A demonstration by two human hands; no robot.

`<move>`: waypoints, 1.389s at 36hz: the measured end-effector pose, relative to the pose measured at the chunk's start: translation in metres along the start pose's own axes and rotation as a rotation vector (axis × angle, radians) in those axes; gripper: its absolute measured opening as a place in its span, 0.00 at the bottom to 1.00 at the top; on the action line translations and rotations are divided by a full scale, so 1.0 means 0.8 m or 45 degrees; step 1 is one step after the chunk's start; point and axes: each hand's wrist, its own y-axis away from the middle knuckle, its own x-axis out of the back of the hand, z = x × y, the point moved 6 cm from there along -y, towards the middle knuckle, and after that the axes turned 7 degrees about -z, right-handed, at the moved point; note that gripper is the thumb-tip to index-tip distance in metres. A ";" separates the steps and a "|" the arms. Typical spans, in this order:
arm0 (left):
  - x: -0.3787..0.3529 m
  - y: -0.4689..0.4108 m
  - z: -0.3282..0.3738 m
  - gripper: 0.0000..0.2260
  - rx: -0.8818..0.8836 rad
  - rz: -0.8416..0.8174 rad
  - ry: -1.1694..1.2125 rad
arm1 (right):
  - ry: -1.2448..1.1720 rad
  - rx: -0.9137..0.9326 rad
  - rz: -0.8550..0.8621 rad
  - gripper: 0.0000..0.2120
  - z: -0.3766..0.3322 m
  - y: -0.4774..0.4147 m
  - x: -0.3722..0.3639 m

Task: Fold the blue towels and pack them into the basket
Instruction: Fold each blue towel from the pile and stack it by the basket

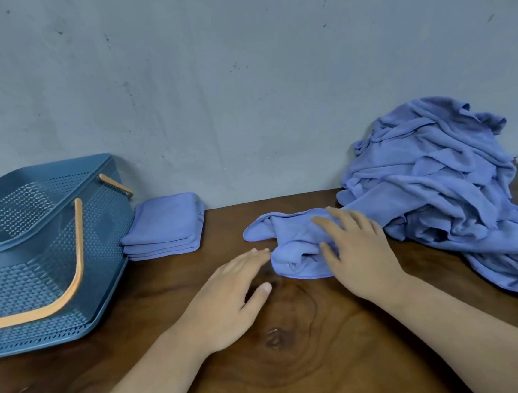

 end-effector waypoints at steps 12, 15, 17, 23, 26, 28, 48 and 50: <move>0.046 0.022 0.029 0.12 -0.220 0.591 0.258 | -0.831 0.534 -0.636 0.15 -0.079 0.021 0.001; 0.039 0.017 0.004 0.13 -0.076 0.524 0.354 | -1.164 0.522 -0.680 0.12 -0.089 0.026 0.010; 0.027 0.009 -0.014 0.14 0.085 0.383 0.313 | -1.137 0.503 -0.485 0.10 -0.085 0.021 0.016; 0.005 0.000 -0.016 0.13 0.185 0.045 0.052 | -0.251 0.258 -0.038 0.17 -0.056 0.005 0.017; 0.011 -0.001 -0.012 0.12 0.177 0.072 0.084 | -0.001 0.080 -0.135 0.24 -0.044 0.007 0.008; 0.017 0.000 -0.009 0.22 0.184 0.080 0.283 | 0.016 0.050 -0.205 0.26 -0.041 0.007 0.001; 0.007 -0.005 -0.008 0.16 0.430 0.146 0.481 | -0.804 -0.006 -0.144 0.12 -0.038 -0.011 0.017; 0.003 -0.006 -0.005 0.18 0.417 0.090 0.385 | -0.698 -0.113 -0.268 0.17 -0.031 -0.009 0.003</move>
